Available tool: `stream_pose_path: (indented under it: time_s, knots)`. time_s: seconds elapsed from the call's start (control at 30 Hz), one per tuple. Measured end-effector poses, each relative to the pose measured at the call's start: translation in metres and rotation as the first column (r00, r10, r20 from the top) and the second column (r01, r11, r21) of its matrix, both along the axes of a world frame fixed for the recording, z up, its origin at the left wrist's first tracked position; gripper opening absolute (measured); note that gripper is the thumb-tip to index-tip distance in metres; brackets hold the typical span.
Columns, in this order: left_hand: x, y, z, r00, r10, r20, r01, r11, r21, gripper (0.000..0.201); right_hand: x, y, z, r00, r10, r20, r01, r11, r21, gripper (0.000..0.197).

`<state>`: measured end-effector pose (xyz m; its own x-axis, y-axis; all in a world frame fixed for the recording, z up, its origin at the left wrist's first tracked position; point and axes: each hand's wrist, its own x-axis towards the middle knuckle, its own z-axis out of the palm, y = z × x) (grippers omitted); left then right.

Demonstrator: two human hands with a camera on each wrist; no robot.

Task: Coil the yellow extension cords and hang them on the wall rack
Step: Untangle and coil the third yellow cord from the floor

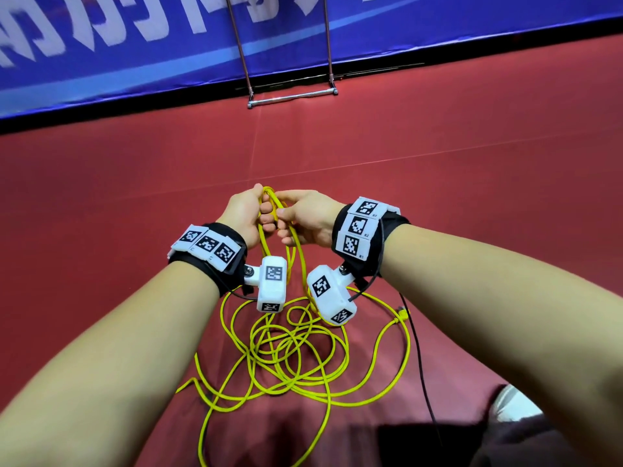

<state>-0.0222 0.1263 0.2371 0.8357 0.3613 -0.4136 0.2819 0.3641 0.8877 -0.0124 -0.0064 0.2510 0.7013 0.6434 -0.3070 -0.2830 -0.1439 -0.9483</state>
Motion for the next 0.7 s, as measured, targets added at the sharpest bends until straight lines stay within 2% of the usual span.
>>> stream_pose_path:
  time_s: [0.23,0.47,0.53,0.7]
  knots:
    - [0.0005,-0.0072,-0.0010,0.998,-0.007,-0.061,0.007,1.000,0.004,0.039,-0.0011,0.0023,-0.0054,0.981,-0.146,0.124,0.145,0.989,0.016,0.013]
    - [0.0018,-0.0110,0.0017,0.998,-0.058,-0.032,0.058,0.998,-0.009,0.039,-0.0014,0.0070,-0.0073,0.965,-0.196,0.176,0.188,0.980,0.062,0.012]
    - [0.0021,-0.0096,0.0013,0.997,-0.071,-0.042,0.071,0.997,-0.003,0.037,-0.0020,0.0070,-0.0053,0.971,-0.171,0.167,0.164,0.985,0.051,0.014]
    - [0.0015,-0.0026,0.0017,0.998,0.012,-0.068,-0.012,1.000,0.005,0.037,-0.0024,0.0020,-0.0025,0.984,-0.004,0.177,0.008,1.000,-0.019,0.035]
